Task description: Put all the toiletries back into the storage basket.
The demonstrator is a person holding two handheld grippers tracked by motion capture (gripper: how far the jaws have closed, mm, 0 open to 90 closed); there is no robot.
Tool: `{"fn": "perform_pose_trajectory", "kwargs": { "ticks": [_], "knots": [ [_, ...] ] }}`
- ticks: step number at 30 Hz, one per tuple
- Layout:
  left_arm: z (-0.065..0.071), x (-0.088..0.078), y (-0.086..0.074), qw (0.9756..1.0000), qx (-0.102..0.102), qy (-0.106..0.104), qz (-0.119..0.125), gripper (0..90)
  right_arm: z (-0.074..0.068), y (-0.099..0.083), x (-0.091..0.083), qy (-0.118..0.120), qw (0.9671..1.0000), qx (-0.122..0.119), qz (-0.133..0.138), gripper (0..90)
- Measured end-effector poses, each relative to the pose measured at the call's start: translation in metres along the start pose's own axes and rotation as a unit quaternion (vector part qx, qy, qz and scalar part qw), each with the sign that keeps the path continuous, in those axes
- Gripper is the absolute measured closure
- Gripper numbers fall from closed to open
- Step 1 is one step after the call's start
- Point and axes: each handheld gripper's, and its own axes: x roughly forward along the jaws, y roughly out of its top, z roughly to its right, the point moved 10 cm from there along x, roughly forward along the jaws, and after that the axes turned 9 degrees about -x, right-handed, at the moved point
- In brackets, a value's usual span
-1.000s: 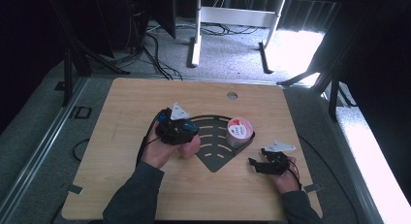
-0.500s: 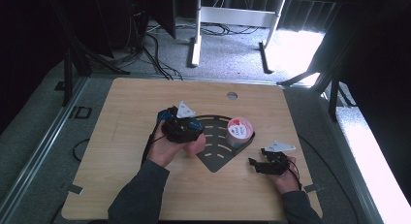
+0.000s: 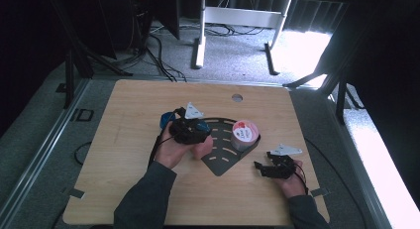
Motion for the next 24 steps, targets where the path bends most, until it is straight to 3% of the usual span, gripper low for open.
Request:
{"fn": "perform_pose_trajectory", "kwargs": {
  "ticks": [24],
  "knots": [
    [0.010, 0.022, 0.010, 0.9999, 0.014, -0.006, -0.002, 52.7, 0.000, 0.000, 0.000, 0.001, 1.0000, -0.001, 0.000, 28.2]
  ]
}}
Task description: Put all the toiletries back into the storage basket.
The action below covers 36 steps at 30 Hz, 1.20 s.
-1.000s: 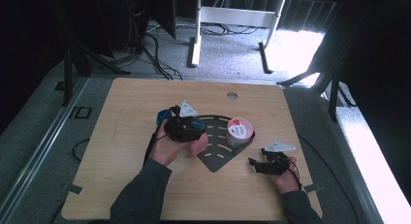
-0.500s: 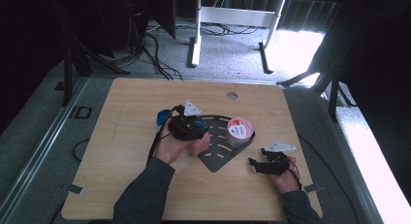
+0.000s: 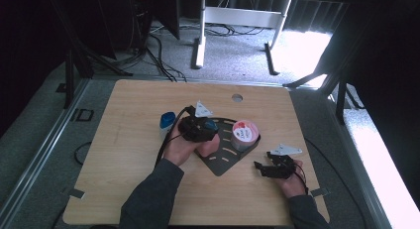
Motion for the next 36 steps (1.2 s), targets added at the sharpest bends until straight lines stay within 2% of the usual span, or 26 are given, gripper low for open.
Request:
{"fn": "perform_pose_trajectory", "kwargs": {
  "ticks": [28, 36],
  "knots": [
    [-0.003, 0.024, 0.000, 0.9999, -0.006, 0.009, -0.007, 52.8, 0.000, 0.000, 0.000, 0.001, 1.0000, -0.001, 0.000, 28.1],
    [-0.006, 0.030, 0.002, 0.9997, -0.017, 0.016, -0.005, 52.7, 0.000, 0.000, 0.000, 0.001, 1.0000, -0.001, 0.000, 28.1]
  ]
}}
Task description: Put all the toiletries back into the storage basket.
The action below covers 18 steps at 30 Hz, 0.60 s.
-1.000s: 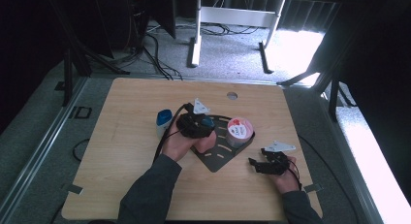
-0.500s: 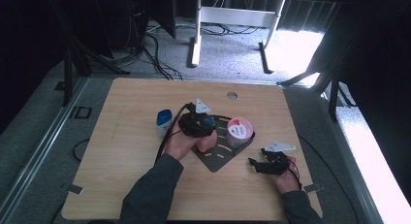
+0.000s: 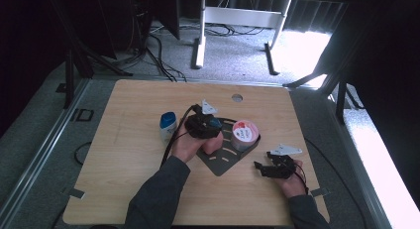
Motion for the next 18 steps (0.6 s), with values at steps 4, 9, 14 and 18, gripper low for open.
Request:
{"fn": "perform_pose_trajectory", "kwargs": {
  "ticks": [4, 9, 14, 18],
  "knots": [
    [-0.002, 0.004, 0.000, 1.0000, -0.002, 0.006, 0.001, 52.8, 0.000, 0.000, 0.000, 0.000, 1.0000, 0.000, 0.000, 28.1],
    [-0.002, 0.008, 0.000, 1.0000, -0.003, 0.008, -0.001, 52.8, 0.000, 0.000, 0.000, 0.000, 1.0000, 0.000, 0.000, 28.1],
    [-0.001, 0.012, 0.000, 1.0000, -0.005, 0.007, -0.001, 52.7, 0.000, 0.000, 0.000, 0.000, 1.0000, 0.000, 0.000, 28.1],
    [0.000, 0.016, 0.002, 0.9999, -0.005, 0.012, 0.002, 52.8, 0.000, 0.000, 0.000, 0.000, 1.0000, -0.001, 0.000, 28.1]
  ]
}}
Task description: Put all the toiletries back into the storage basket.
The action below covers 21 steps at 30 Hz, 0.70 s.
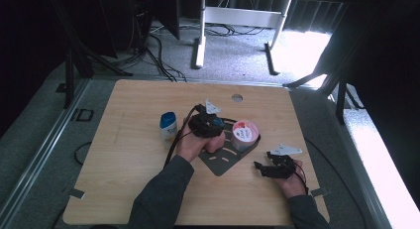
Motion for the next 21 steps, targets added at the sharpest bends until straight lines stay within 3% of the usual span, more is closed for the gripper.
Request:
{"fn": "perform_pose_trajectory", "kwargs": {
  "ticks": [9, 21],
  "knots": [
    [0.003, 0.007, 0.005, 1.0000, 0.006, 0.003, -0.003, 52.8, 0.000, 0.000, 0.000, 0.001, 1.0000, 0.000, 0.001, 28.1],
    [0.001, 0.018, 0.010, 0.9999, -0.005, 0.012, -0.001, 52.8, 0.000, 0.000, 0.000, 0.002, 1.0000, 0.001, 0.001, 28.1]
  ]
}}
